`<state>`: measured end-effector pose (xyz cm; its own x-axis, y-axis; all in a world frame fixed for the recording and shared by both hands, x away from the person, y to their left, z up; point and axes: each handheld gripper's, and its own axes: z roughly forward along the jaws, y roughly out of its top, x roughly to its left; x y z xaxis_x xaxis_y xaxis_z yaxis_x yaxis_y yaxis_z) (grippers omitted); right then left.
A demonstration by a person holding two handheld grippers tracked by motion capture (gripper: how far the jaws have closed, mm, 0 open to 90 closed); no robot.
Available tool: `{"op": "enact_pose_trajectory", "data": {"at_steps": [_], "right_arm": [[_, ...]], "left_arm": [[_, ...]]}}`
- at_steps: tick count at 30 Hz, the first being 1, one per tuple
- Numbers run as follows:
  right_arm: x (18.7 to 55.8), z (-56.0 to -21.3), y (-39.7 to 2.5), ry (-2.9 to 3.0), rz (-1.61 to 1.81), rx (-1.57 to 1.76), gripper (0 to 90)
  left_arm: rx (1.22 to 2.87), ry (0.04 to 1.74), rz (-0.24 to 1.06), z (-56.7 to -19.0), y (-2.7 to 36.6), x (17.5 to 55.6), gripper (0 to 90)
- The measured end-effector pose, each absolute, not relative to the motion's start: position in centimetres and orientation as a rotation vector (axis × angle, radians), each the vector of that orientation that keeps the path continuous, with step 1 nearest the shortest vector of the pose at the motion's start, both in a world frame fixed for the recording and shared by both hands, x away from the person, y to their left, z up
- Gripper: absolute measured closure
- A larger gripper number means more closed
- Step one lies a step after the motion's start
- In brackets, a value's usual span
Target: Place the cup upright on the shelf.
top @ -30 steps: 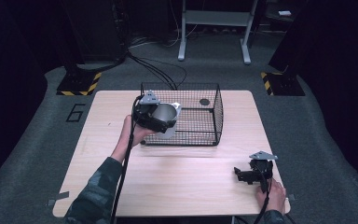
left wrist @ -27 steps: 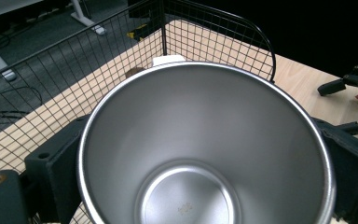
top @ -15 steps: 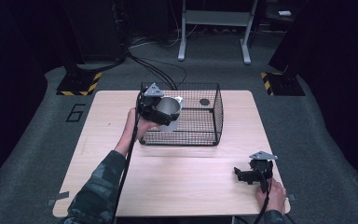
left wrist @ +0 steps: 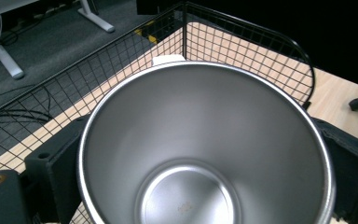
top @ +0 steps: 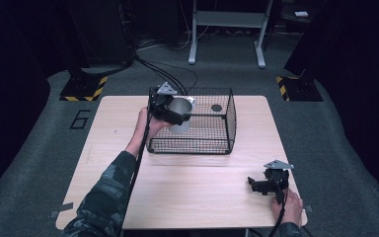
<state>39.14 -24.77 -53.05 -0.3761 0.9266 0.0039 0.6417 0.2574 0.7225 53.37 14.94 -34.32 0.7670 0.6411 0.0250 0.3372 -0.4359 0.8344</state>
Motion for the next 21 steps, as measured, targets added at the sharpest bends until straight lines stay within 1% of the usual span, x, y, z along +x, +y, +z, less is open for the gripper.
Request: {"op": "enact_pose_trajectory", "data": {"at_steps": [8, 12, 13, 21], "right_arm": [[39.1, -53.0, -24.8, 2.117, 0.907, 1.420, 0.0], [39.1, -53.0, -24.8, 2.121, 0.904, 1.416, 0.0], [39.1, -53.0, -24.8, 2.123, 0.903, 1.414, 0.0], [39.1, -53.0, -24.8, 2.122, 0.903, 1.415, 0.0]], "left_arm": [[2.077, 0.762, 0.431, -35.0, 14.7, 54.8, 6.1], [2.090, 0.770, 0.397, -35.5, 14.7, 55.4, 6.2], [2.076, 0.776, 0.398, -35.7, 14.6, 55.5, 6.1], [2.124, 0.760, 0.379, -37.0, 14.0, 56.5, 6.1]]}}
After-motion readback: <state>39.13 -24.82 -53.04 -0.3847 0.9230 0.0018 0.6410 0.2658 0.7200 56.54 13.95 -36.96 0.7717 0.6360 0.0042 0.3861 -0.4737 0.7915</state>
